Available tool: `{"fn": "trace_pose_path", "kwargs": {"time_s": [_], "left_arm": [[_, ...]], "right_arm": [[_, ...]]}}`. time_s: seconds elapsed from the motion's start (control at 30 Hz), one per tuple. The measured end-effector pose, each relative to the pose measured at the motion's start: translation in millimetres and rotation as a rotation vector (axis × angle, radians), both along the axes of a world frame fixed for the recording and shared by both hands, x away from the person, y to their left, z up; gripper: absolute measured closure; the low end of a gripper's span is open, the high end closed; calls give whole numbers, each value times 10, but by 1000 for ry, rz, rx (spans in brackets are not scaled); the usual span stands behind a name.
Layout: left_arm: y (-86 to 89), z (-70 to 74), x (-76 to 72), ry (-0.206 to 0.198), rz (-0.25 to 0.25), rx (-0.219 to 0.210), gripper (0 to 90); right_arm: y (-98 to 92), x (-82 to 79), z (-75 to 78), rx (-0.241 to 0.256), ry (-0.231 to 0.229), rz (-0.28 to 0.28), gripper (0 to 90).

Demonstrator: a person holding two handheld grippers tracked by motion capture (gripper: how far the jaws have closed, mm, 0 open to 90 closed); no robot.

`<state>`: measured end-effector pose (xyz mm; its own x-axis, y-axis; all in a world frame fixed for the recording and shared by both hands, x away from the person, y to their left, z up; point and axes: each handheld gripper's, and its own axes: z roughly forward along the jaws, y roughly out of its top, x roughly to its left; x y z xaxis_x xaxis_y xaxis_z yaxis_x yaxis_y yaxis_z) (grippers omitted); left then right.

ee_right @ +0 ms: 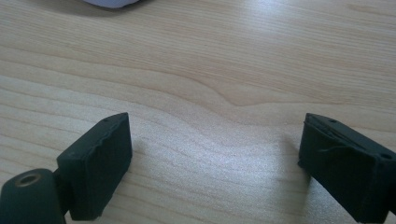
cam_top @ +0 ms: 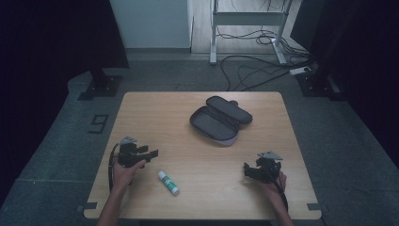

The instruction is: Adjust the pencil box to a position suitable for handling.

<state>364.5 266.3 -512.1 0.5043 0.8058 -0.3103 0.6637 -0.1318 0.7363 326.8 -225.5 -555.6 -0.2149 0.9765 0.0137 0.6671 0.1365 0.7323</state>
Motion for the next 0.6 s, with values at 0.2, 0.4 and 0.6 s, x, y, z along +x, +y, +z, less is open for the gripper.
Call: {"fn": "trace_pose_path", "kwargs": {"time_s": [0.2, 0.4, 0.6], "left_arm": [[-7, -4, 2, -1, -2, 1, 360], [-20, -13, 5, 1, -3, 4, 360], [-25, -17, 8, 0, -2, 3, 360]], "right_arm": [[-3, -5, 3, 0, -3, -6, 116], [-1, -9, 4, 3, -9, 4, 133], [-1, -9, 4, 4, -9, 6, 135]]}}
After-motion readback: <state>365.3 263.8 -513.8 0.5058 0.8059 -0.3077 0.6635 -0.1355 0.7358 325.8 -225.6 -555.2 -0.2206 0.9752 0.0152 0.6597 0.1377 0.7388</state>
